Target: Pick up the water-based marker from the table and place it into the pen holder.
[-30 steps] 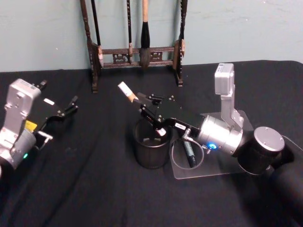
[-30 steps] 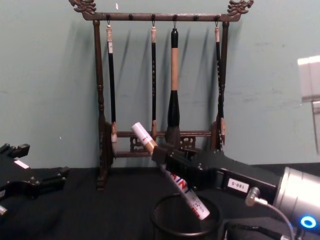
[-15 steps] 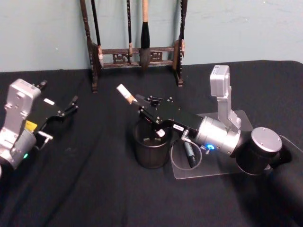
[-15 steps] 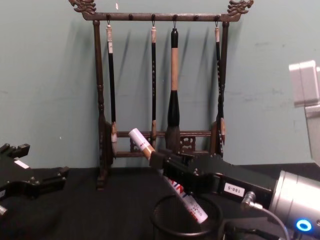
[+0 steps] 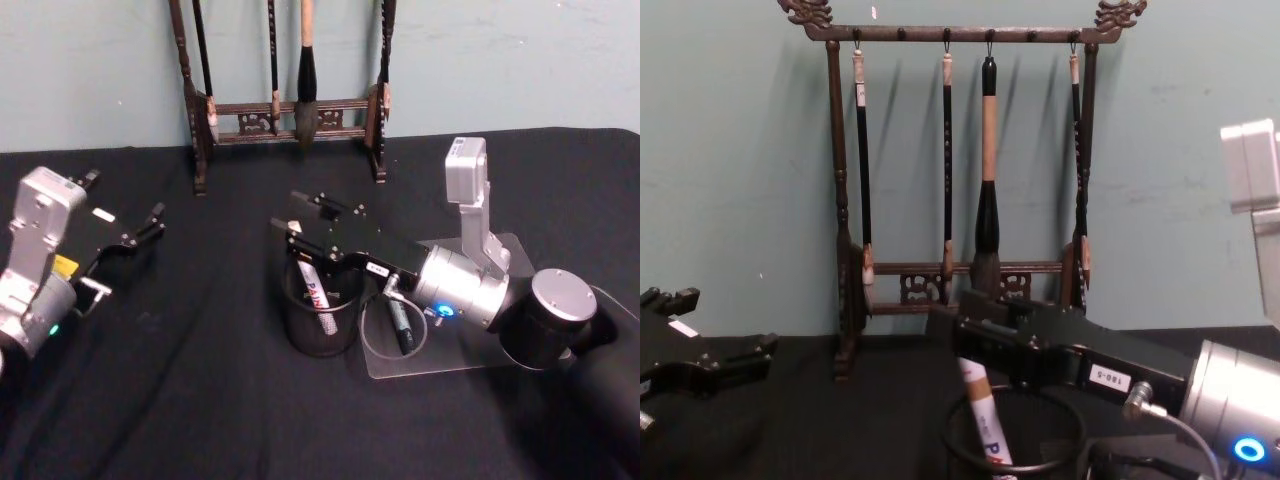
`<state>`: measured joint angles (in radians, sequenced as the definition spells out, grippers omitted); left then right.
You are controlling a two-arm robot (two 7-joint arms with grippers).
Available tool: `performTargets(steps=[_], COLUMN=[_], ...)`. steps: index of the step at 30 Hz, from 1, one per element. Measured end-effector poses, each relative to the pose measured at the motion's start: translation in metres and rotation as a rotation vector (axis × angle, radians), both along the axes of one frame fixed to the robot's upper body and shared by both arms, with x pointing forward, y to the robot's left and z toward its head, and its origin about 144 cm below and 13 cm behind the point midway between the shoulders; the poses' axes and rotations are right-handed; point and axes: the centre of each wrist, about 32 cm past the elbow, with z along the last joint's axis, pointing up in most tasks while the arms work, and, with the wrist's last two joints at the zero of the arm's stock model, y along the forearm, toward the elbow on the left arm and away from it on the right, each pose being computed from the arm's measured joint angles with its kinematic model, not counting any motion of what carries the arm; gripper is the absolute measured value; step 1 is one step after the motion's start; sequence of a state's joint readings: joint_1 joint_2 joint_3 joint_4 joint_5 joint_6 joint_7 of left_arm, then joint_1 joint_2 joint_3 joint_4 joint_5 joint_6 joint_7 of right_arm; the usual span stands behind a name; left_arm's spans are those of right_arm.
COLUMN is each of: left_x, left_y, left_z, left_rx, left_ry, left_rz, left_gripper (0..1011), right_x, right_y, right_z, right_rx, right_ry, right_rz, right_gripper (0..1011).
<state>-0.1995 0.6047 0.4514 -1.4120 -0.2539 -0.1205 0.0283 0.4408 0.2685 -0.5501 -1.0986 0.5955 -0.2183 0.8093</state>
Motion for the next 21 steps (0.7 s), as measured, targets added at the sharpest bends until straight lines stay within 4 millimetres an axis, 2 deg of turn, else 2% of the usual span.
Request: performTargets(steps=[1,6,10,15,21], left_x=[0.000,0.000,0.000,0.000,0.000], left_y=[0.000,0.000,0.000,0.000,0.000], left_z=[0.000,0.000,0.000,0.000,0.000], left_rx=[0.000,0.000,0.000,0.000,0.000], left_ry=[0.000,0.000,0.000,0.000,0.000], left_rz=[0.000,0.000,0.000,0.000,0.000], left_gripper=[1001,1001,1001,1001,1001], right_x=[0.000,0.000,0.000,-0.004,-0.011], right_y=[0.000,0.000,-0.001,-0.006,-0.016], right_z=[0.000,0.000,0.001,0.010,0.026], right_rx=[0.000,0.001,0.003,0.007,0.012], right_ry=[0.000,0.001,0.003,-0.002,-0.040], right_rz=[0.000,0.000,-0.001,-0.026,-0.079], right_gripper=[575,762,870,998,1002])
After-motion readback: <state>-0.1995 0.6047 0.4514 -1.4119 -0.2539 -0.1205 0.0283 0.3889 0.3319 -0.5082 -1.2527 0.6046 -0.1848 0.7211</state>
